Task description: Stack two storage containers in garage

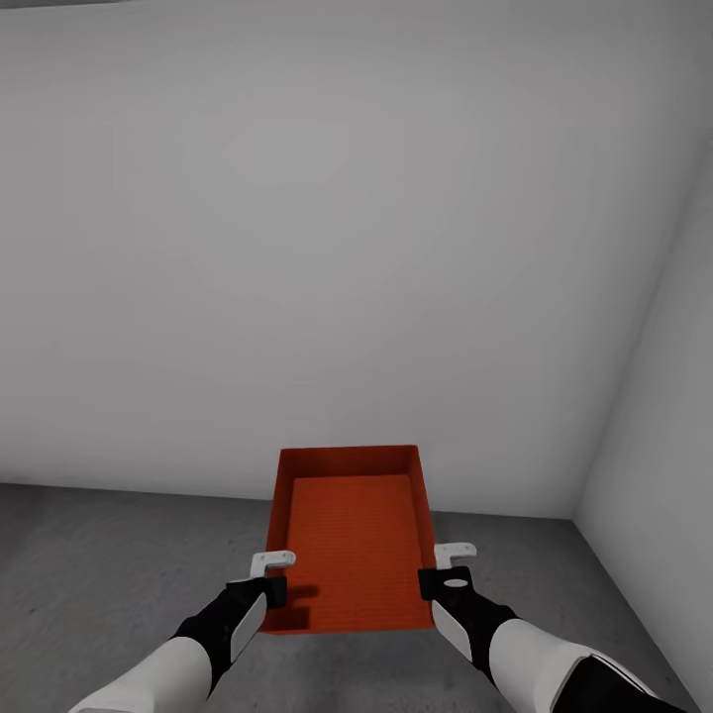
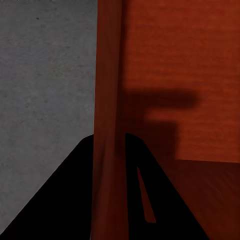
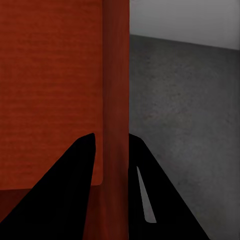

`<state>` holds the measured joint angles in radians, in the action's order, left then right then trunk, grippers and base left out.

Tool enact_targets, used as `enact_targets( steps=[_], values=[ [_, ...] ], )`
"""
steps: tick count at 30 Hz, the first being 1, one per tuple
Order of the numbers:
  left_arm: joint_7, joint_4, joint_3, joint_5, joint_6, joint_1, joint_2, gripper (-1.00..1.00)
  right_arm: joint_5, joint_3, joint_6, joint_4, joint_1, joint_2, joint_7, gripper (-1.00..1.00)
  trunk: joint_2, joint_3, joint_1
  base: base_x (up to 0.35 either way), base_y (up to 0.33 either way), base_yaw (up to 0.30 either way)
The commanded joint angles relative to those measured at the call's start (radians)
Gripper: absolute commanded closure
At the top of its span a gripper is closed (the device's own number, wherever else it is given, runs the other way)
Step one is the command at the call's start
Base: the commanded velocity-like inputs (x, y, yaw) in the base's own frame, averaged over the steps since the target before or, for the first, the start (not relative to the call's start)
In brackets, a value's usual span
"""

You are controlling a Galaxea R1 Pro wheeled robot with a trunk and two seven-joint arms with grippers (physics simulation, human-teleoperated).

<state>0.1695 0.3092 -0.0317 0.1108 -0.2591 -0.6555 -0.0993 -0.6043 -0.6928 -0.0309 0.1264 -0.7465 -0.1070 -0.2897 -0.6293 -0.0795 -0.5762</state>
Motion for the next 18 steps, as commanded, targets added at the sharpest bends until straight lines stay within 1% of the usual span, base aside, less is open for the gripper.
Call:
enact_targets(
  steps=[1, 18],
  values=[
    [0.008, 0.005, 0.010, -0.006, 0.032, -0.001, 0.000, 1.00, -0.020, 0.002, -0.001, -0.010, -0.001, 0.000, -0.002, 1.00, -0.002, -0.002, 0.000, 0.000, 0.000, 0.000],
    [0.008, 0.005, 0.010, -0.009, 0.034, -0.001, -0.003, 1.00, -0.020, 0.001, 0.000, -0.010, -0.001, 0.000, -0.002, 1.00, -0.002, -0.002, 0.000, 0.000, 0.000, 0.000]
  ],
)
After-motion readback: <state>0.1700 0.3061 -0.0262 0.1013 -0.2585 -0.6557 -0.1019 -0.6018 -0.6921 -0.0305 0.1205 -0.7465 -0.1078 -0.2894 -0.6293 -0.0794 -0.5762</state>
